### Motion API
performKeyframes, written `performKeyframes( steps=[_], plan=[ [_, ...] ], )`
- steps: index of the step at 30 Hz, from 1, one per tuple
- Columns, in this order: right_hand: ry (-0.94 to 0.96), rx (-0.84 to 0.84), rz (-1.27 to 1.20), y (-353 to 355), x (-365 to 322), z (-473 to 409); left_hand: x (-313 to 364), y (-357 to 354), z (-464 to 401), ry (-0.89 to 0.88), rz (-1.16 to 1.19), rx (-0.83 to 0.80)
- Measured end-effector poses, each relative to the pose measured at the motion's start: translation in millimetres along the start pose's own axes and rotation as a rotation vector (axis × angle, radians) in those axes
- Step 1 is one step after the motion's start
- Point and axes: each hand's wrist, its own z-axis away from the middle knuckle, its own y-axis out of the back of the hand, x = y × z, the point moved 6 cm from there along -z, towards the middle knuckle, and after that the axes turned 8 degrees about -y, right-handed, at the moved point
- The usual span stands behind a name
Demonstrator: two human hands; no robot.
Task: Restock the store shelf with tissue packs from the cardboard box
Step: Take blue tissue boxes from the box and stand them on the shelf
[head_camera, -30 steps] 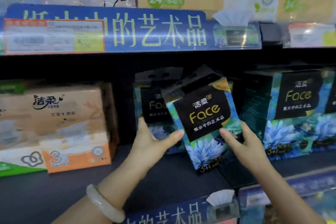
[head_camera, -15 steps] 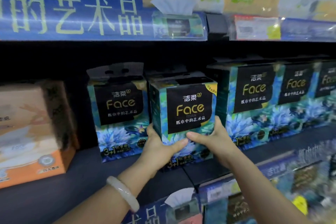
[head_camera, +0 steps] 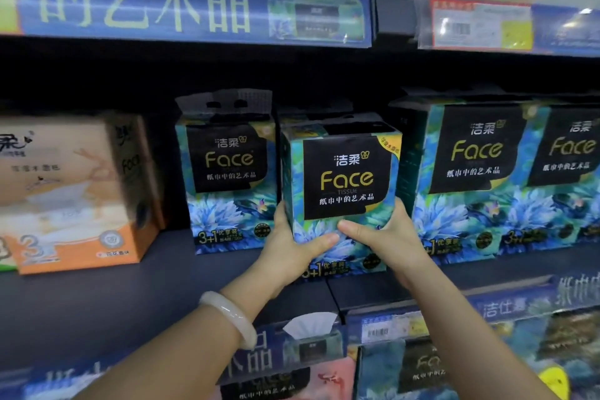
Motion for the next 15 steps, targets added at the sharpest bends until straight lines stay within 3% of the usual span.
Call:
performKeyframes(
  steps=[15],
  plan=[
    [0.098, 0.118, 0.359, -2, -14, 33, 34, 17, 25, -0.039, -0.298, 0.000]
  ],
)
